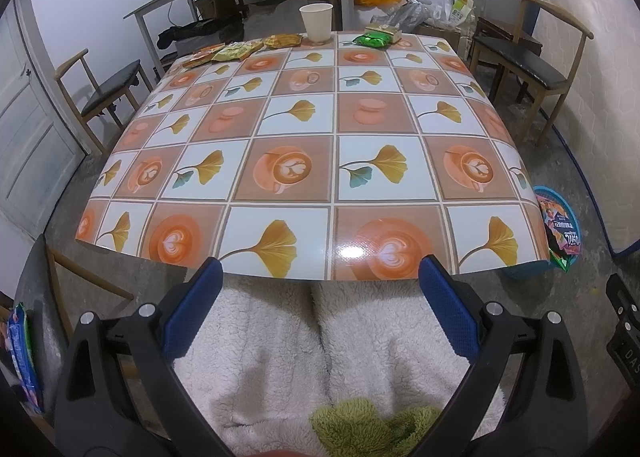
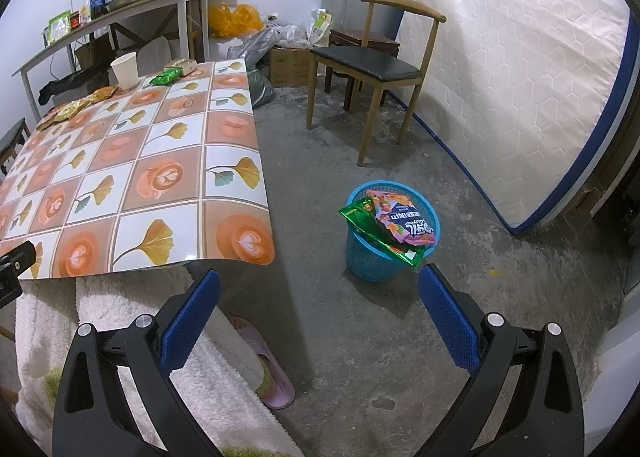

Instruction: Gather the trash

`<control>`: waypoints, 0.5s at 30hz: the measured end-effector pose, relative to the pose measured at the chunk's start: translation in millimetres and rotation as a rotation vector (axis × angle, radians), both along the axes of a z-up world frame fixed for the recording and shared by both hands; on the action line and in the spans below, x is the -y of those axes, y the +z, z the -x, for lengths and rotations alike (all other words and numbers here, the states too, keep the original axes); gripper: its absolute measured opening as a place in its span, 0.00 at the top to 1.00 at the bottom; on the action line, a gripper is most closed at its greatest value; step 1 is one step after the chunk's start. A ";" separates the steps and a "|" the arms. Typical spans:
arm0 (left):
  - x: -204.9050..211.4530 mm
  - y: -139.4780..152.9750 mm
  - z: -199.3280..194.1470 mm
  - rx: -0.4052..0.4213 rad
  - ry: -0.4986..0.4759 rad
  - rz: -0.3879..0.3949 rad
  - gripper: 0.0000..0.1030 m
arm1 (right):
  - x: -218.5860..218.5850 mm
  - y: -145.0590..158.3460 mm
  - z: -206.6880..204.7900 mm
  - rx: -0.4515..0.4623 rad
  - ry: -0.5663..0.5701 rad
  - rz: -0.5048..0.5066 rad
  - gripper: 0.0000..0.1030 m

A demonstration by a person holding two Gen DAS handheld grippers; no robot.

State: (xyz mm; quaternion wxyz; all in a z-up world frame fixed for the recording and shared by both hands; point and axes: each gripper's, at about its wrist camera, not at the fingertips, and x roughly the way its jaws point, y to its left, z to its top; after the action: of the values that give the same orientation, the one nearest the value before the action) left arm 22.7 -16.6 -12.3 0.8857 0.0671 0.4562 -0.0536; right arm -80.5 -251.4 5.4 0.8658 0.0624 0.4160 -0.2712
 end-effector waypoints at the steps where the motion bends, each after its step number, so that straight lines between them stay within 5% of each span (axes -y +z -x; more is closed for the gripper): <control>1: -0.1 0.1 0.1 0.001 0.000 0.000 0.08 | 0.1 0.2 -0.1 -0.001 0.000 0.000 0.06; 15: -0.9 -0.5 -0.1 0.002 -0.001 0.000 0.08 | -3.3 0.3 0.1 0.004 -0.003 -0.007 0.06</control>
State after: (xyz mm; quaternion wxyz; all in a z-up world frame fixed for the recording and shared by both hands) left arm 22.8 -15.7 -12.8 0.8861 0.0674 0.4554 -0.0537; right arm -80.6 -248.1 5.7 0.8660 0.0667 0.4150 -0.2708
